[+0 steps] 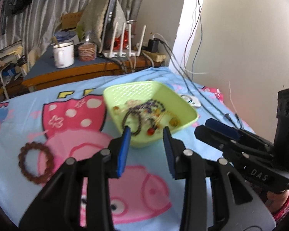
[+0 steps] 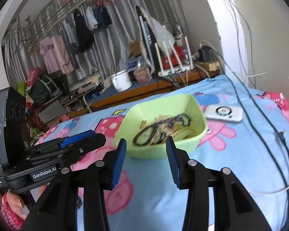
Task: Organize jewelry
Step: 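Withdraw both open grippers from the basket toward the remaining bracelets, then lower the left gripper onto the black bead bracelet and grasp it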
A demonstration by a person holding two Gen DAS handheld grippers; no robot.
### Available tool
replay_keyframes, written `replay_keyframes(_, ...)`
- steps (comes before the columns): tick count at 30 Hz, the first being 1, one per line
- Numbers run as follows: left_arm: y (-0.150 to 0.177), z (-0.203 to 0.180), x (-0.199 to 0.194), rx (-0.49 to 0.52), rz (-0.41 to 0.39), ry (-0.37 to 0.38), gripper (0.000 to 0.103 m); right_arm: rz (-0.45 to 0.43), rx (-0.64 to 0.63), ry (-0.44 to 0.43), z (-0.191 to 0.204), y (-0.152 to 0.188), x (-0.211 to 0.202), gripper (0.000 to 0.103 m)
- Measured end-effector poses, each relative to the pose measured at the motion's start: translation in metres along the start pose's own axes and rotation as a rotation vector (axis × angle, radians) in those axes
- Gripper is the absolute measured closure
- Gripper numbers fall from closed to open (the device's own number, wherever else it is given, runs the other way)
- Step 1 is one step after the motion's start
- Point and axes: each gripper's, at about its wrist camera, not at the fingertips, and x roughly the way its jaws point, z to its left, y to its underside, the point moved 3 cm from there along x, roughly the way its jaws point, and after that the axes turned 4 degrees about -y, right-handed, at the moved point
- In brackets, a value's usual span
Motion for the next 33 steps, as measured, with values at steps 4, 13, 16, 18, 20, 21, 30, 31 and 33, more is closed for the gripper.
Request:
replay_keyframes(4,0.019,0.013,-0.009,0.014,0.001,-0.042,0.07,0.047,-0.001,-0.008,0.015,0.019,0.008,0.092)
replay_keyframes(13,0.048,0.043,-0.014,-0.026,0.024,-0.073,0.07,0.106,-0.008,-0.014,0.04,0.044,0.016,0.092)
replay_keyframes(16,0.051,0.049,-0.019,-0.033,0.017,-0.075,0.07,0.115,-0.008,-0.008,0.043,0.047,0.017,0.092)
replay_keyframes(18,0.052,0.053,-0.022,-0.038,0.014,-0.074,0.07,0.118,-0.01,-0.004,0.045,0.047,0.018,0.092)
replay_keyframes(20,0.053,0.056,-0.024,-0.041,0.014,-0.074,0.07,0.12,-0.013,-0.002,0.049,0.048,0.019,0.092)
replay_keyframes(21,0.053,0.058,-0.025,-0.042,0.014,-0.074,0.07,0.122,-0.014,-0.002,0.05,0.048,0.02,0.092)
replay_keyframes(30,0.066,0.065,-0.023,-0.029,0.054,-0.078,0.07,0.163,-0.015,0.006,0.056,0.06,0.031,0.092)
replay_keyframes(31,0.067,0.067,-0.023,-0.031,0.057,-0.078,0.07,0.164,-0.015,0.009,0.056,0.06,0.03,0.092)
replay_keyframes(33,0.069,0.07,-0.023,-0.036,0.063,-0.076,0.07,0.161,-0.013,0.015,0.055,0.059,0.029,0.092)
